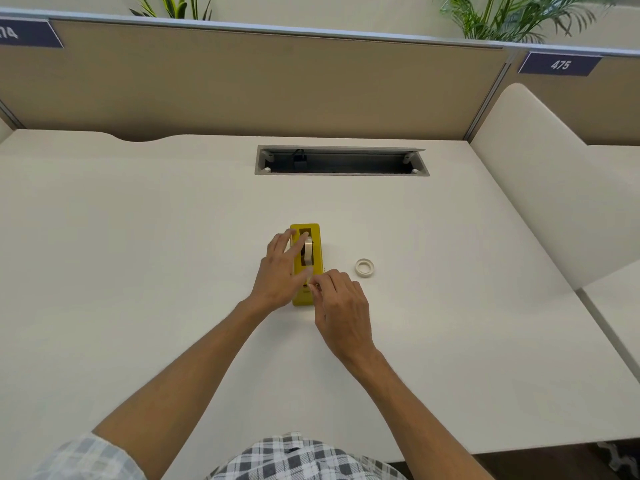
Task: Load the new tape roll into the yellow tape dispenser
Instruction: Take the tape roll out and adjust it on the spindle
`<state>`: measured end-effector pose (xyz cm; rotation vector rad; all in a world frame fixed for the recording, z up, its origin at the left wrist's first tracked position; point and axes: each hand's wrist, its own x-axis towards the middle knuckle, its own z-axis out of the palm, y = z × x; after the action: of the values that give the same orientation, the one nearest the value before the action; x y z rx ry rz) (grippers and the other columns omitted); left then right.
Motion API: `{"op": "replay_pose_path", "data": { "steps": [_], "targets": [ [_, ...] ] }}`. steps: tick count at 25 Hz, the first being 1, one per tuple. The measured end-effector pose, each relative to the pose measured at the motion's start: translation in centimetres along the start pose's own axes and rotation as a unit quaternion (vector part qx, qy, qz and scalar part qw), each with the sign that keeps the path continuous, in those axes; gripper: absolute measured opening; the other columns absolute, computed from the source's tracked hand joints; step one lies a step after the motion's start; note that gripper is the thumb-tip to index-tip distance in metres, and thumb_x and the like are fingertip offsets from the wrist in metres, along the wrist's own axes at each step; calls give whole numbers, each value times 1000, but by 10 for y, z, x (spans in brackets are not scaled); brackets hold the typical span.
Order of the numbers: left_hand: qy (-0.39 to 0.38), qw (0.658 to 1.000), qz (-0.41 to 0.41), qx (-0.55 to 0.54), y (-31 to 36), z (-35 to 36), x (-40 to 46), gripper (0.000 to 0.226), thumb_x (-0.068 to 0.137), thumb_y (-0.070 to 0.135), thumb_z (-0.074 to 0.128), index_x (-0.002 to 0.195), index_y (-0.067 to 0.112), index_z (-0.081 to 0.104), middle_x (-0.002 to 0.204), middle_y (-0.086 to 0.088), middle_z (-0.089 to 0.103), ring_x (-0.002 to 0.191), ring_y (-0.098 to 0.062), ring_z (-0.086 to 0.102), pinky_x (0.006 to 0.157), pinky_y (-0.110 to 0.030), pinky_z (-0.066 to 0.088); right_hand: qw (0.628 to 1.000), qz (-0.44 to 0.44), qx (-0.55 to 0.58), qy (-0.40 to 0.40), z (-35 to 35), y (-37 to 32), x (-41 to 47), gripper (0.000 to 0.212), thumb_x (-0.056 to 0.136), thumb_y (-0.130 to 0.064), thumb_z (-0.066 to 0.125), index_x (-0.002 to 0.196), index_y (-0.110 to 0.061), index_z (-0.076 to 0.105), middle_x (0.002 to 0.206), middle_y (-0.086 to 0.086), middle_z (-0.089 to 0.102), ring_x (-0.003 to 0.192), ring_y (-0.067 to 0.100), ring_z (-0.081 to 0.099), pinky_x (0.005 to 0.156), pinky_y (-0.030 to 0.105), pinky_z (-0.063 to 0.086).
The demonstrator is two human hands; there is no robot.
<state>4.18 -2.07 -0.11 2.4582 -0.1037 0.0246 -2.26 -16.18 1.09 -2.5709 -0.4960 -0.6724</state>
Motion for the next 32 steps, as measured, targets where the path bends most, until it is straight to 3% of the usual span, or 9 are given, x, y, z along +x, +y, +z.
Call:
{"op": "replay_pose_path", "data": {
  "steps": [6, 14, 17, 19, 21, 32],
  "targets": [
    [65, 996, 54, -13, -1, -4, 7, 45, 91, 20, 62, 134, 19, 53, 142, 1, 50, 138, -17, 34, 106, -43, 38, 1000, -12, -15, 3, -9, 0, 16, 7, 94, -13, 60, 91, -9, 65, 81, 5, 62, 71, 22, 55, 59, 33, 43],
    [37, 997, 27, -56, 1, -13, 11, 42, 85, 30, 69, 126, 26, 59, 140, 2, 51, 115, -24, 56, 97, -39, 46, 997, -38, -57, -25, -20, 10, 68, 7, 94, -10, 58, 89, -9, 63, 84, 6, 62, 74, 25, 56, 64, 35, 41],
    [27, 996, 38, -76, 1, -13, 12, 45, 83, 22, 72, 126, 25, 60, 136, 2, 56, 118, -23, 54, 103, -46, 43, 994, -52, -79, -63, -17, 17, 91, 8, 95, -12, 56, 97, -9, 64, 91, 6, 63, 81, 23, 57, 69, 34, 44],
    [29, 997, 12, -67, 0, -11, 12, 47, 84, 22, 71, 129, 25, 58, 140, -1, 53, 125, -29, 47, 116, -41, 28, 992, -53, -82, -81, -14, 23, 105, 9, 94, -11, 57, 100, -10, 64, 95, 6, 64, 84, 21, 57, 72, 34, 46],
    [28, 997, -11, -71, -1, -10, 12, 49, 85, 23, 71, 131, 26, 56, 145, -2, 49, 134, -31, 38, 117, -37, 17, 990, -53, -86, -97, -9, 29, 117, 11, 94, -11, 55, 103, -11, 63, 99, 5, 65, 88, 20, 57, 76, 34, 47],
    [15, 985, -49, -165, -2, -12, 17, 53, 78, 14, 76, 127, 28, 61, 147, -7, 47, 144, -34, 29, 120, -45, 14, 987, -27, -54, -146, 18, 47, 142, 16, 97, -17, 52, 106, -12, 64, 108, 5, 65, 94, 17, 57, 81, 30, 45]
  ]
}}
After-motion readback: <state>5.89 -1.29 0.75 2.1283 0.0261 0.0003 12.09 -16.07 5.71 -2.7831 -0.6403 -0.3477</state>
